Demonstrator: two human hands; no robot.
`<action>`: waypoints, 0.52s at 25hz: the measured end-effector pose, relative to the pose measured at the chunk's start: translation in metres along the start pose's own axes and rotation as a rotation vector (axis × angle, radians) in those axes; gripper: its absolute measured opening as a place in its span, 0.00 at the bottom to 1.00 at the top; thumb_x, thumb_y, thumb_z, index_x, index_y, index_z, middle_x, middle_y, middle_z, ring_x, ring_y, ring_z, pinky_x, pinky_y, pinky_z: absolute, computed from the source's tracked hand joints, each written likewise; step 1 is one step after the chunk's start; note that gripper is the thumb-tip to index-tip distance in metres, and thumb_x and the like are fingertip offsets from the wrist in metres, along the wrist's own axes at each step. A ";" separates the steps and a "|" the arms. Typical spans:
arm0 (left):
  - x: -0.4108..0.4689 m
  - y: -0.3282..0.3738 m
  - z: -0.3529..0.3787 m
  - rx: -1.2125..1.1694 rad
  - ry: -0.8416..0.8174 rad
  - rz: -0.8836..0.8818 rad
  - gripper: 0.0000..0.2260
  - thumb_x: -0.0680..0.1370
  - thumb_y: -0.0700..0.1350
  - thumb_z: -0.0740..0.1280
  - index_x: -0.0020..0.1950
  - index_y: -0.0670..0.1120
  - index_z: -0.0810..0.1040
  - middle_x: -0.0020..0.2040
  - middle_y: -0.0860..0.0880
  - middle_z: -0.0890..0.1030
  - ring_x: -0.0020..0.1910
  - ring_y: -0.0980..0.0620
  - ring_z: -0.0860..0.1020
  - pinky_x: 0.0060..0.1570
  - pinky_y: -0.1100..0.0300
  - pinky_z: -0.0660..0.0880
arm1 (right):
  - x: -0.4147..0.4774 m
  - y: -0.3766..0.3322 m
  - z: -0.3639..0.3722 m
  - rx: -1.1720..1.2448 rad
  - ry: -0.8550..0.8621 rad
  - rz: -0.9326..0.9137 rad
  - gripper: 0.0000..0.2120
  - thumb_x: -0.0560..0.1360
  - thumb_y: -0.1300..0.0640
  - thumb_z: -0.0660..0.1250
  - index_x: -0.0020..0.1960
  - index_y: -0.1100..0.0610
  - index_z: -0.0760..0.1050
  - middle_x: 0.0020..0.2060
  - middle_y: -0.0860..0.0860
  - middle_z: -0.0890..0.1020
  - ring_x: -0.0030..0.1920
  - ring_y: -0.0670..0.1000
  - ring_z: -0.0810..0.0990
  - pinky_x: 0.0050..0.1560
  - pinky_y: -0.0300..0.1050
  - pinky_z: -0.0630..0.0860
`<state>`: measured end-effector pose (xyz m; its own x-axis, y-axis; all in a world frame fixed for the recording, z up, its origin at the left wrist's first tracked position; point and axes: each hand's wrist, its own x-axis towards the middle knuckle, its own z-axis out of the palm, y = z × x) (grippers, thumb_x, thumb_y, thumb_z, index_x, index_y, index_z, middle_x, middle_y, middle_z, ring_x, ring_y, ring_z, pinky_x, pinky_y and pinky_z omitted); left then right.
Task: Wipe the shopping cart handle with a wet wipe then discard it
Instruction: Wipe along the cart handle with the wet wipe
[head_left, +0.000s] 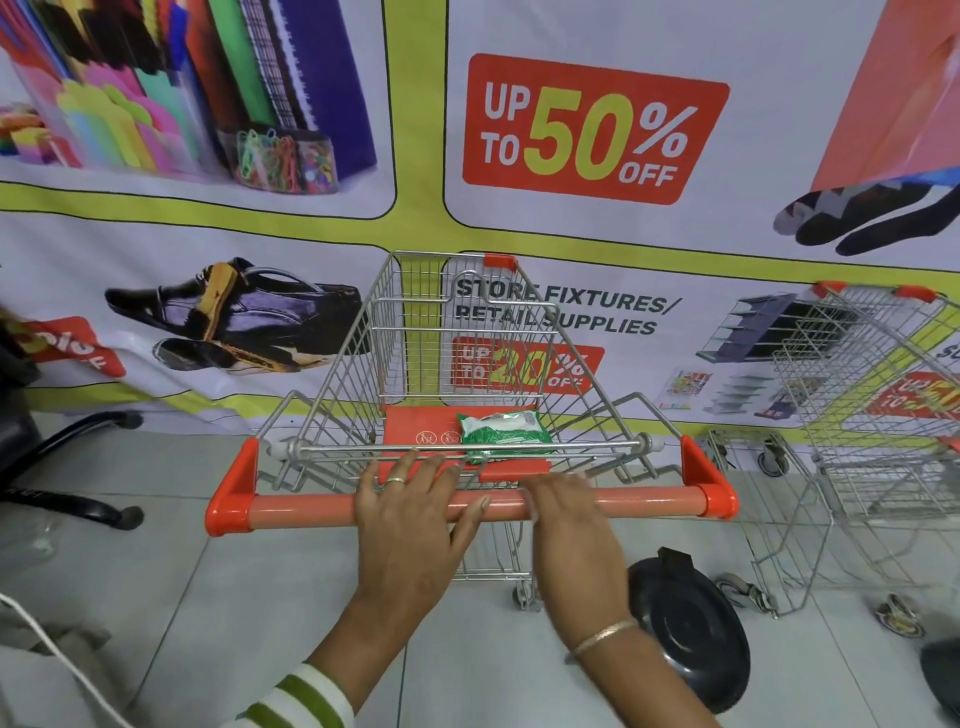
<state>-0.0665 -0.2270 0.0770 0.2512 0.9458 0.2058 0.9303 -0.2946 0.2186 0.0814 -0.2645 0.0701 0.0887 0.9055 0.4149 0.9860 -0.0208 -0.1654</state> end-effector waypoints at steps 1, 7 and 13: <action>0.000 -0.001 0.000 -0.004 0.000 0.000 0.30 0.79 0.61 0.44 0.51 0.47 0.82 0.51 0.48 0.84 0.56 0.44 0.79 0.59 0.42 0.68 | -0.001 -0.012 0.007 0.006 0.015 -0.076 0.19 0.61 0.71 0.66 0.51 0.59 0.80 0.45 0.54 0.84 0.48 0.55 0.82 0.59 0.51 0.73; 0.000 0.000 -0.001 -0.010 0.026 0.005 0.31 0.79 0.62 0.43 0.50 0.47 0.82 0.51 0.48 0.84 0.55 0.44 0.79 0.59 0.43 0.66 | -0.007 0.065 -0.017 -0.034 0.067 0.141 0.23 0.63 0.77 0.59 0.55 0.65 0.79 0.49 0.60 0.83 0.52 0.60 0.81 0.55 0.57 0.75; 0.000 0.000 0.000 -0.002 0.024 -0.012 0.32 0.79 0.62 0.43 0.49 0.46 0.82 0.50 0.46 0.84 0.53 0.43 0.80 0.57 0.43 0.67 | -0.003 -0.001 0.000 0.035 0.012 -0.080 0.24 0.65 0.64 0.51 0.53 0.59 0.81 0.49 0.53 0.84 0.51 0.53 0.82 0.55 0.49 0.77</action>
<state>-0.0665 -0.2273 0.0771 0.2335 0.9458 0.2256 0.9328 -0.2834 0.2228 0.0803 -0.2672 0.0687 0.0118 0.8985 0.4389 0.9844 0.0665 -0.1627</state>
